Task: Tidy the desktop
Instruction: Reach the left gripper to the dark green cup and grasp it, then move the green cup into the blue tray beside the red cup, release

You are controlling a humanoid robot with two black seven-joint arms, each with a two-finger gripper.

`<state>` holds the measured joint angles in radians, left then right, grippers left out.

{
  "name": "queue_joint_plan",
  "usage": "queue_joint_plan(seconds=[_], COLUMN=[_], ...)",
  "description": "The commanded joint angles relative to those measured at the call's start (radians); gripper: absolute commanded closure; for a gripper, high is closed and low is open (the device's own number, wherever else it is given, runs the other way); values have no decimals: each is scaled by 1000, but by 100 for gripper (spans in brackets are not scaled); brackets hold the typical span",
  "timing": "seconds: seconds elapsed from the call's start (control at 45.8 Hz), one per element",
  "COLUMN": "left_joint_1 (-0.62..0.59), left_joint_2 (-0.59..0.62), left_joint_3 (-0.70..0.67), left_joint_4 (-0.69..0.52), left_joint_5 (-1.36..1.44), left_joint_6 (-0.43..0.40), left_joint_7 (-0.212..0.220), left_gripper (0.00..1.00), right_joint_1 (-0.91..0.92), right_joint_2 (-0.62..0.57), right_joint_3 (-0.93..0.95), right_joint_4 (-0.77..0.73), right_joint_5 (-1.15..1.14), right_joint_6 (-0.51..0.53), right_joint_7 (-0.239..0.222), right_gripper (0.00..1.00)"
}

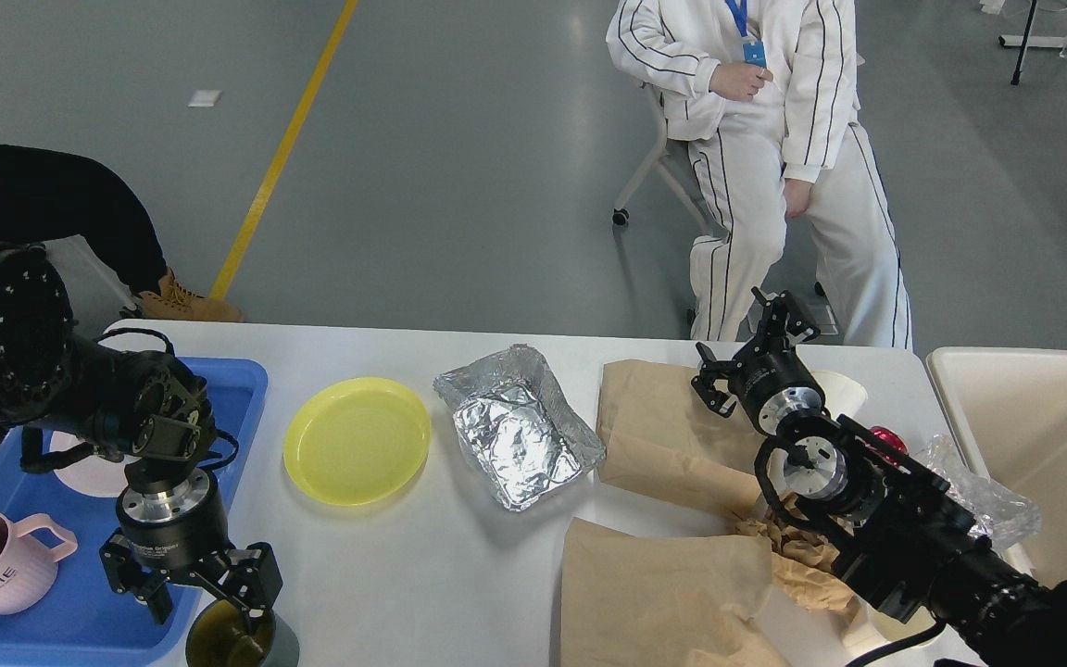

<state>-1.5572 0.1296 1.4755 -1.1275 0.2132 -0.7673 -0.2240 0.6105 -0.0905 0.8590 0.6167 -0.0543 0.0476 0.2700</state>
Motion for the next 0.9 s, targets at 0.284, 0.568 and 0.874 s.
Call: queue_joint_plan(seconds=[0.284, 0.568, 0.874], left_joint_1=[26, 35, 32], left_joint_2=[-7, -7, 2], left_joint_3=[-7, 5, 6], left_joint_4=[-2, -2, -2], left_joint_5=[-38, -67, -80], left_joint_6=[-87, -102, -116], left_joint_7=[6, 6, 8], left_gripper=[65, 89, 100], right_joint_1=[0, 0, 0], right_joint_2=[0, 0, 0], right_joint_3=[0, 0, 0], right_joint_4=[0, 0, 0], right_joint_5=[-1, -1, -1], right_joint_6=[0, 0, 0], right_joint_7=[0, 0, 0], right_gripper=[0, 0, 0])
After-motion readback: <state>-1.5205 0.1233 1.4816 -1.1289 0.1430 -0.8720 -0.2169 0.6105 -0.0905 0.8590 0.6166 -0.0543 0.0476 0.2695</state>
